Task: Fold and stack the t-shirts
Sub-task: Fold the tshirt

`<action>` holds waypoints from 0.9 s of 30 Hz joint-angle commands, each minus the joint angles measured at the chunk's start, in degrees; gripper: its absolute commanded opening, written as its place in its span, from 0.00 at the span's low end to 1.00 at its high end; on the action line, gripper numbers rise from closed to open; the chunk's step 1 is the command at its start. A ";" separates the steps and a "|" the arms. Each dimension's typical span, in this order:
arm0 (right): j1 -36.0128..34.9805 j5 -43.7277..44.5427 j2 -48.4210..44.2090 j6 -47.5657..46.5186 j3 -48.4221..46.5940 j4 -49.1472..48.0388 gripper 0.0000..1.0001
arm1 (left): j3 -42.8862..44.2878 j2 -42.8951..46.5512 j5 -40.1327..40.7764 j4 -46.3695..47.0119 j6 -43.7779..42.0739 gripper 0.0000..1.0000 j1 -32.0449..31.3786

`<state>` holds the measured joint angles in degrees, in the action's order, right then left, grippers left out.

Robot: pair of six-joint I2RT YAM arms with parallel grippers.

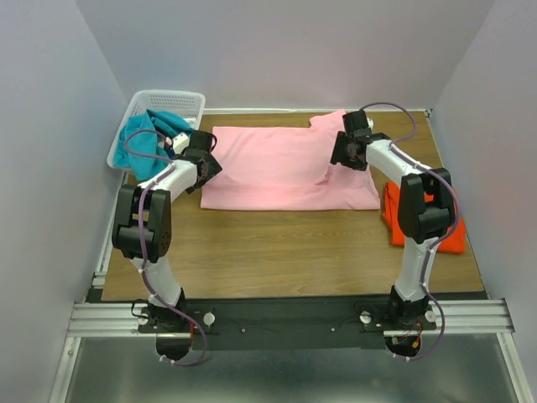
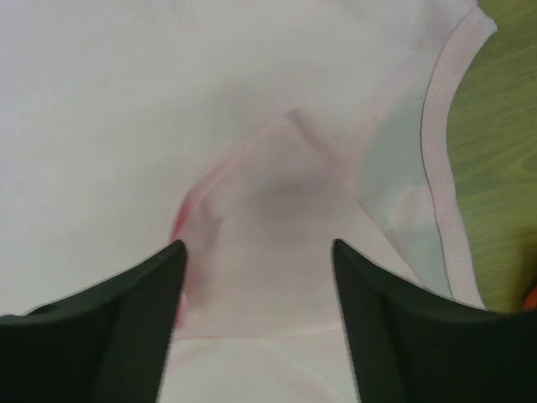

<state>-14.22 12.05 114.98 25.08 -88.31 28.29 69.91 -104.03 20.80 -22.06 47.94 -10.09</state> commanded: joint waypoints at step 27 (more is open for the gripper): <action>-5.47 -24.97 2.43 -1.61 3.68 -10.01 1.00 | -14.27 19.56 -8.76 10.11 -6.28 0.97 -7.49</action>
<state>-19.70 -11.18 114.28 23.00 -80.49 19.49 57.06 -87.74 12.78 -13.72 42.83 -17.39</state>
